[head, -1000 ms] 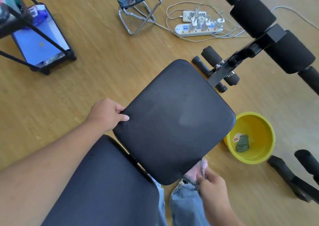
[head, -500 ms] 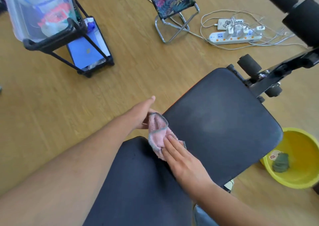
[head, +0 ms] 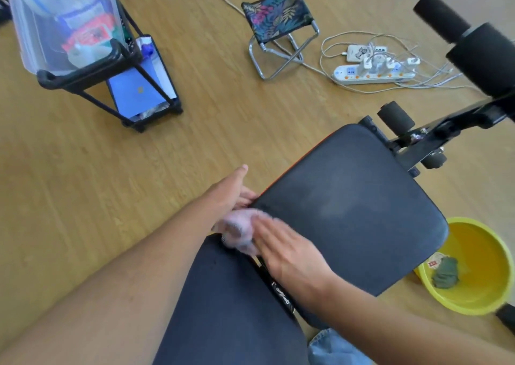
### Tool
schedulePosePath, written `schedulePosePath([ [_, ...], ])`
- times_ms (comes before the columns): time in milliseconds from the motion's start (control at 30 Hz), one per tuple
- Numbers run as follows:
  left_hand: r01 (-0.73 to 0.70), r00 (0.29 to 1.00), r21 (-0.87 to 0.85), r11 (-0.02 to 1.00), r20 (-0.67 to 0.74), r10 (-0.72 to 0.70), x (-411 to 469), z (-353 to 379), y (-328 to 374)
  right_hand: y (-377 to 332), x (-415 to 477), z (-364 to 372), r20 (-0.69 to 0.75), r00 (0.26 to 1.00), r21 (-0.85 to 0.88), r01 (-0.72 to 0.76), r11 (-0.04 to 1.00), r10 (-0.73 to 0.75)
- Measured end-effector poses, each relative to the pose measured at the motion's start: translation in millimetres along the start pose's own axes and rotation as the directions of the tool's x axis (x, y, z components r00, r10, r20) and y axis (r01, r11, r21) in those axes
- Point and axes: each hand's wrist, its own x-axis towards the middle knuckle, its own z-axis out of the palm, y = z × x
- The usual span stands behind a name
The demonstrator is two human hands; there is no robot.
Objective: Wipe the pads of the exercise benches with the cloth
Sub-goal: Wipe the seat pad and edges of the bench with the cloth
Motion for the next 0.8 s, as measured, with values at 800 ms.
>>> schedulePosePath([
  [800,0.007,0.992,0.113,0.994,-0.129,0.007,-14,9,6,-38,14,0,0.132,0.983,-0.215,-0.1,0.972,0.13],
])
